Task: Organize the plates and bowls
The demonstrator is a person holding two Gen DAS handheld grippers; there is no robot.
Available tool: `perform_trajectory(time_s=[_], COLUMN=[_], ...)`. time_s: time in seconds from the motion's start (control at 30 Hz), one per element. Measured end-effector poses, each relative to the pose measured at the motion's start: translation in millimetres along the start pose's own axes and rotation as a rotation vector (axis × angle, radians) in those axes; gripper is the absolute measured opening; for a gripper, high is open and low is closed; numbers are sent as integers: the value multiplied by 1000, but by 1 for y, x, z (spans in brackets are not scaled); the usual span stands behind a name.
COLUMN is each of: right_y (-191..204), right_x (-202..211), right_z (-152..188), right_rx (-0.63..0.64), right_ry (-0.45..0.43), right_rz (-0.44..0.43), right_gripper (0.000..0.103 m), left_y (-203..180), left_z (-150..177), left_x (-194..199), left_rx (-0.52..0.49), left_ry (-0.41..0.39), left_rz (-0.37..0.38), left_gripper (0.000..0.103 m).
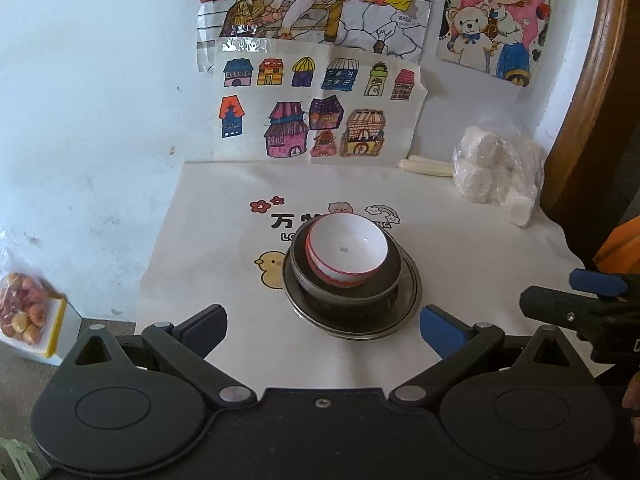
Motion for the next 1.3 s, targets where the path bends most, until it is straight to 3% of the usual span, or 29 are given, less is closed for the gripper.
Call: perform_trajectory(time_s=[0.4, 0.83, 1.3], right_y=[21, 71, 88], right_x=[23, 43, 61], right_z=[13, 37, 52], right_rx=[-58, -94, -96], right_ry=[-52, -70, -80], right_rz=[123, 157, 187], right_gripper=[103, 103, 103], left_y=[15, 50, 56], left_z=[-1, 18, 33], left_x=[16, 51, 66], left_rx=[-81, -133, -167], left_ry=[-55, -77, -81], left_rz=[83, 130, 159], left_gripper=[102, 102, 102])
Point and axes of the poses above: each gripper's, at about its wrist camera, not at the fingertips, and x roughly against the way its jaws point, y to its left, z to its underside, the point moved 5 cm from there along -x, roughly the way its jaws point, and after that the axes turned 1 degree about z, right-handed, at the moved point
